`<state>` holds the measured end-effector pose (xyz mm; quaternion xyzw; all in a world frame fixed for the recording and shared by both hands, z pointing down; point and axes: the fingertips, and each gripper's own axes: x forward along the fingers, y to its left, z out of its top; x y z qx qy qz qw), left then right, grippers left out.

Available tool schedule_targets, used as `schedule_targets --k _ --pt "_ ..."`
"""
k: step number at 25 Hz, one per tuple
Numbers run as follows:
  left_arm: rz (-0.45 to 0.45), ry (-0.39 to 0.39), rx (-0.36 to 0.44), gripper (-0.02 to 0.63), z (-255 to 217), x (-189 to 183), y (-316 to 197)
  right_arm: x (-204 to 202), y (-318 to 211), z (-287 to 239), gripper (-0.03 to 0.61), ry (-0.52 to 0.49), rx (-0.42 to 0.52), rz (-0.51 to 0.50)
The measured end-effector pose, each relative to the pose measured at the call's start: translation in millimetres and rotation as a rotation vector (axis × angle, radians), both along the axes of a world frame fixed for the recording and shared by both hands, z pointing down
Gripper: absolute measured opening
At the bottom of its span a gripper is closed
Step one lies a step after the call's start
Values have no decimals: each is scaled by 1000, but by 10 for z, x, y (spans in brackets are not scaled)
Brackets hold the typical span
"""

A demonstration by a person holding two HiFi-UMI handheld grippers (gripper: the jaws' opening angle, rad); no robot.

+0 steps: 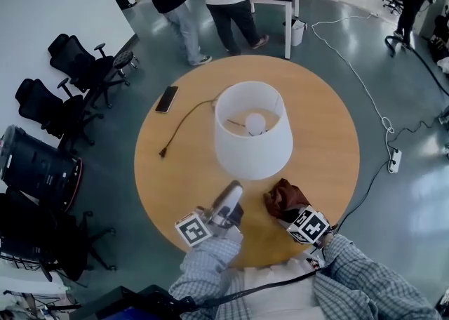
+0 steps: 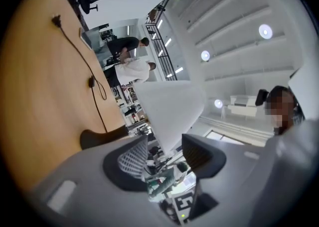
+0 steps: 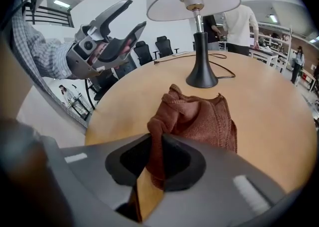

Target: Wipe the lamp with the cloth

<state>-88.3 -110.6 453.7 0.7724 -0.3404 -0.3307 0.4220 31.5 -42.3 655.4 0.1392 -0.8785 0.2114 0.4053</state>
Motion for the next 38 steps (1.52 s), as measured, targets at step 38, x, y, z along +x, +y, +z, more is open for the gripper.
schedule_targets --k 38 --pt "1190 -2063 635 203 -956 405 -534 -34 -32 47 64 3 -59 -36"
